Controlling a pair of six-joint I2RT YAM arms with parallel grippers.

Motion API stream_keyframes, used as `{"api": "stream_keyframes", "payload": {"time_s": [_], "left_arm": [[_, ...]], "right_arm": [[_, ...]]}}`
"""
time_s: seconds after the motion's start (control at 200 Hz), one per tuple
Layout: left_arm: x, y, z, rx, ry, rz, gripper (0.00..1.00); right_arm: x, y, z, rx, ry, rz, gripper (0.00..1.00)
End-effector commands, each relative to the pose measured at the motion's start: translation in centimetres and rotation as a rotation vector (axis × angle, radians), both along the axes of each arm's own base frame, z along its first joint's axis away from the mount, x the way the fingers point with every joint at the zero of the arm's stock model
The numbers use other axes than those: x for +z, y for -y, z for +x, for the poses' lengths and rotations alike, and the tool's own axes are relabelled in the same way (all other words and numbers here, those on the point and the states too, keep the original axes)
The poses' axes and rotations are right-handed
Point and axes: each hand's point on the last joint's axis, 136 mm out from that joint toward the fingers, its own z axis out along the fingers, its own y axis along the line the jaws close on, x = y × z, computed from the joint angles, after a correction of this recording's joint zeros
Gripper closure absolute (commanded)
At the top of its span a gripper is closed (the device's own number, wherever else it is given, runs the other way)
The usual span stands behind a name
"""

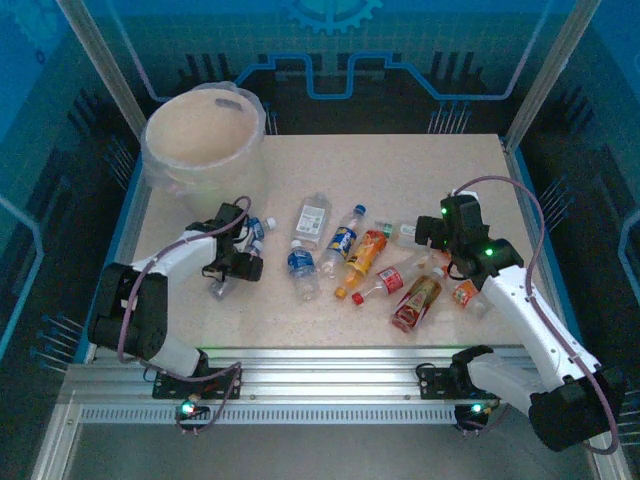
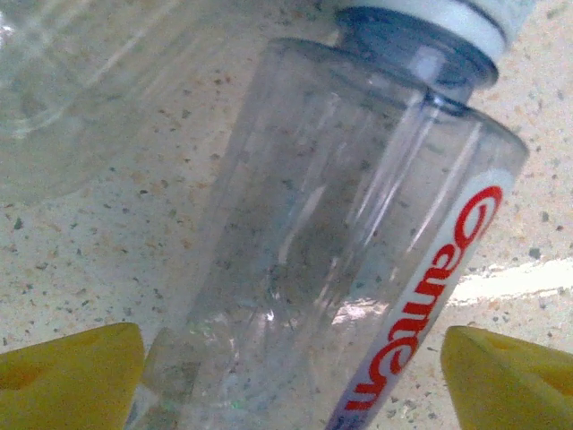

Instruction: Put the plastic bottles in the bin

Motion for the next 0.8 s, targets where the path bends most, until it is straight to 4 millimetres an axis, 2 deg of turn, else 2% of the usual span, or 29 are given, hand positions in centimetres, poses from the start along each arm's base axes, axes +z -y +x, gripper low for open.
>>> {"api": "stream_keyframes", "payload": {"time_s": [0.0, 0.34, 0.52, 0.665, 0.775, 0.795], "left_arm": [[0.3, 1.0, -0.1, -0.022, -0.031, -0.023, 0.15], [-1.3, 2.8, -0.7, -0.092, -0.140, 0.025, 0.23], [-1.9, 2.9, -0.9, -0.109, -0.180, 0.057, 0.25], [-2.0, 3.3, -0.9, -0.115, -0.187, 0.047, 0.38], [-1.7, 3.7, -0.8, -0.124, -0.178, 0.043, 0.39], [-1.5, 3.8, -0.7, -0.126, -0.174, 0.041, 0.43]], "right_arm": [[0.8, 0.6, 0.2, -0.030, 0.014, -0.016, 0.00], [0.9, 0.6, 0.2, -0.029, 0.012, -0.016, 0.00], [1.0, 0.5, 0.4, -0.025, 0.013, -0.011, 0.00], [0.9, 0.4, 0.5, -0.024, 0.009, -0.010, 0.00], [0.9, 0.3, 0.6, -0.022, 0.006, -0.008, 0.00], [0.9, 0.3, 0.6, -0.023, 0.007, -0.007, 0.00]]}}
